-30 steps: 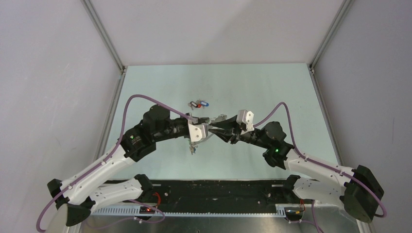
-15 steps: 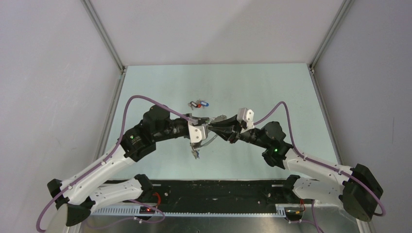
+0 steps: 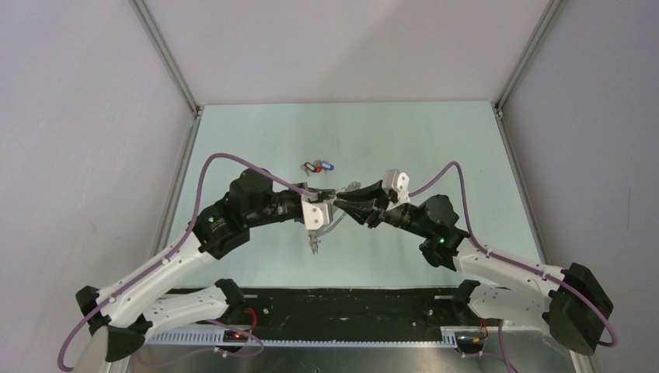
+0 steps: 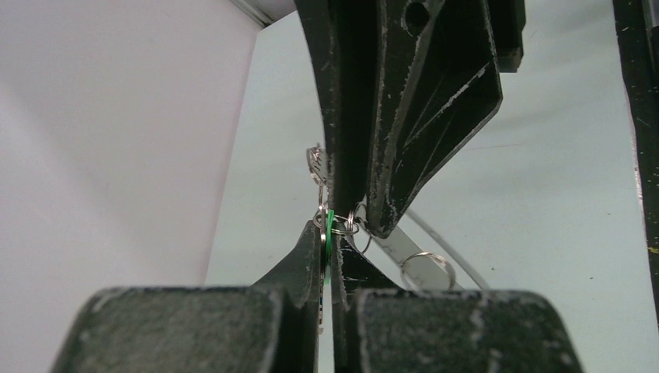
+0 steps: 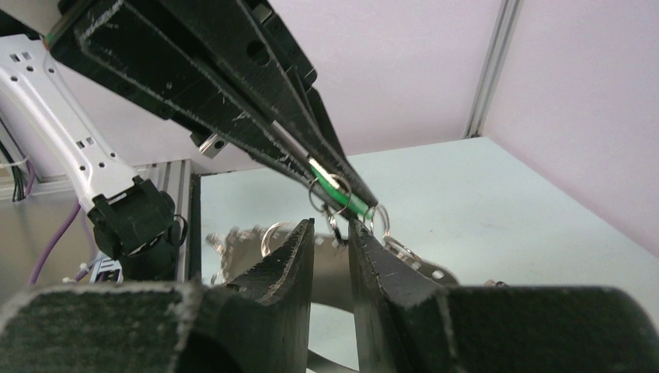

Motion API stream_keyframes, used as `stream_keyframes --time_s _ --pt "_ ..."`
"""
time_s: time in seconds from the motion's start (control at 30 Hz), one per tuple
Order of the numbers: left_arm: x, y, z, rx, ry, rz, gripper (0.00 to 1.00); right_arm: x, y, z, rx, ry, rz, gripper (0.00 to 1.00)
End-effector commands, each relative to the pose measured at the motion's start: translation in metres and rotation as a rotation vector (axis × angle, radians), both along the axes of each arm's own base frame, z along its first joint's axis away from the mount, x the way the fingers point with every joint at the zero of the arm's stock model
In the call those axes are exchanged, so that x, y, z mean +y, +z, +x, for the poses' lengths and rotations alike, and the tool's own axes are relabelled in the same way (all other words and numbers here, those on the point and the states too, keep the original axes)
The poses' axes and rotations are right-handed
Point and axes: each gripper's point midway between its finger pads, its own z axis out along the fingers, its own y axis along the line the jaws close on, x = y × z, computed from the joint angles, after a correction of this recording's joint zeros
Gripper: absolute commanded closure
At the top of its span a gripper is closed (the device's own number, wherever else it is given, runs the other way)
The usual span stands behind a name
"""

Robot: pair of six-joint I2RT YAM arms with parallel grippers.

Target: Remove the keys from the keyring

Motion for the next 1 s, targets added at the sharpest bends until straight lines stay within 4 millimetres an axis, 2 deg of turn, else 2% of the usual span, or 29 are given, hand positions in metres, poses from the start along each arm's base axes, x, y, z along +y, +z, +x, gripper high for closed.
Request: stream_keyframes --time_s 0.0,0.17,0.4,0.67,0.8,0.97 --pt "-0.005 0.023 -0.009 -0.045 -0.047 -0.060 1.00 -0.006 0.043 -0.002 -0.079 -0.021 0.104 0.71" --pt "-0.005 0.024 -0.009 -0.042 -0.044 -0.062 1.00 -0.003 0.041 -0.005 -0.088 0.005 0.098 0.74" --pt "-0.001 0.028 -0.007 -0.052 -0.018 -0.068 1.00 0.000 0.023 -0.006 -0.049 0.018 0.031 0.69" --pt "0.001 0.030 -0.005 -0.055 -0.007 -0.073 1.00 0.003 0.011 -0.011 -0.033 0.051 -0.015 0.80" --pt "-0.001 0.030 -0.007 -0.050 -0.016 -0.075 1.00 0.004 0.014 -0.014 -0.046 0.064 -0.004 0.86" --pt "-0.001 0.028 -0.007 -0.045 -0.018 -0.071 1.00 0.004 0.020 -0.014 -0.059 0.064 0.016 0.99"
